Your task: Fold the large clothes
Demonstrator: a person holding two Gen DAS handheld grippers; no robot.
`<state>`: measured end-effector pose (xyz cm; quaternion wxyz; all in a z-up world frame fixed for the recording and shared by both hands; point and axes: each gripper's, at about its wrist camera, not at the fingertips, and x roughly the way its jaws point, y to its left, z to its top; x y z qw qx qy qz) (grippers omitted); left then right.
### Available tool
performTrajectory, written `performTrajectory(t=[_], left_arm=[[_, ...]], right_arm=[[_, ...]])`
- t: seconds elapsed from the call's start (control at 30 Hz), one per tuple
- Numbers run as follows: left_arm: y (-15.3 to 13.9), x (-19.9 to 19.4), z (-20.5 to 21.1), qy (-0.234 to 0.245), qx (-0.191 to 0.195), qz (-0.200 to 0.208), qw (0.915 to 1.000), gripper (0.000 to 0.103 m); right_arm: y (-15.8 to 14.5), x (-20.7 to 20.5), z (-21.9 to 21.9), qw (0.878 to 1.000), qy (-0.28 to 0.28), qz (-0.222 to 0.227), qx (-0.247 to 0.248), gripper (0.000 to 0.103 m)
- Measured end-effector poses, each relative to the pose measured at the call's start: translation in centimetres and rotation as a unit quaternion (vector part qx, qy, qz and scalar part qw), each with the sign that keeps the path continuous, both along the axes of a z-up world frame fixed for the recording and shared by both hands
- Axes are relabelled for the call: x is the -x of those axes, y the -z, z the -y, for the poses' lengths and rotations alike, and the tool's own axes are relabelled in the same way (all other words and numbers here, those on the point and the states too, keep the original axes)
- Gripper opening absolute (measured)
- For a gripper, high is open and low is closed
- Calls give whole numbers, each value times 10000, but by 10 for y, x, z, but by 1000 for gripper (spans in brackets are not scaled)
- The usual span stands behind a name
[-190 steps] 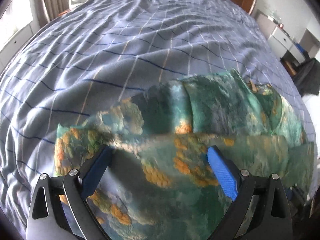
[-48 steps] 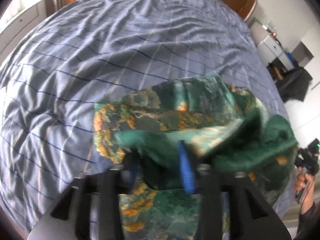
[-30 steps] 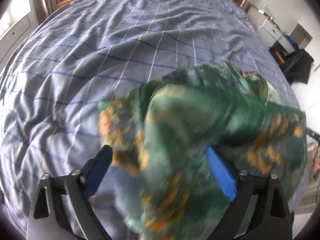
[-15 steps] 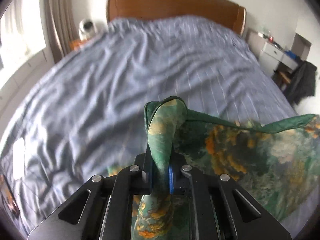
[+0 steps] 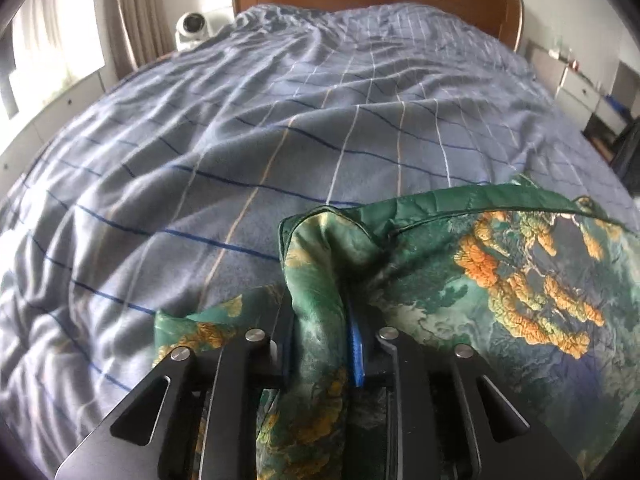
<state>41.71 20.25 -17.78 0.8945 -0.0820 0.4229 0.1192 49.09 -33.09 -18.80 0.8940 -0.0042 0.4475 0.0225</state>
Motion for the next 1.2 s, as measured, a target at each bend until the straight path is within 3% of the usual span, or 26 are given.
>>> performTrajectory(t=[0.17,0.8,0.97,1.07,1.13,1.2], left_arm=[[3,1,4,-15,-66,130,9999,23],[6,1,-6,-57,310,310,9990,29],[3,7,-10,-204,338,407,9984,44],[0,9,-12,-364,310,359,9982,67],[-3,9,-16,-456,377,266,9979,87],[-9,8,-21,-442,541,67,9975,88]], right_arm=[[8,2,14,9985,77,127,-533,18],[13,-3,17,9974,118,145,-700,19],[14,-3,25,9953,171,153,-943,19],[15,-4,30,9927,195,142,-1184,20],[15,-6,37,9888,206,86,-1477,21],[17,-9,46,9831,213,-36,-1817,23]])
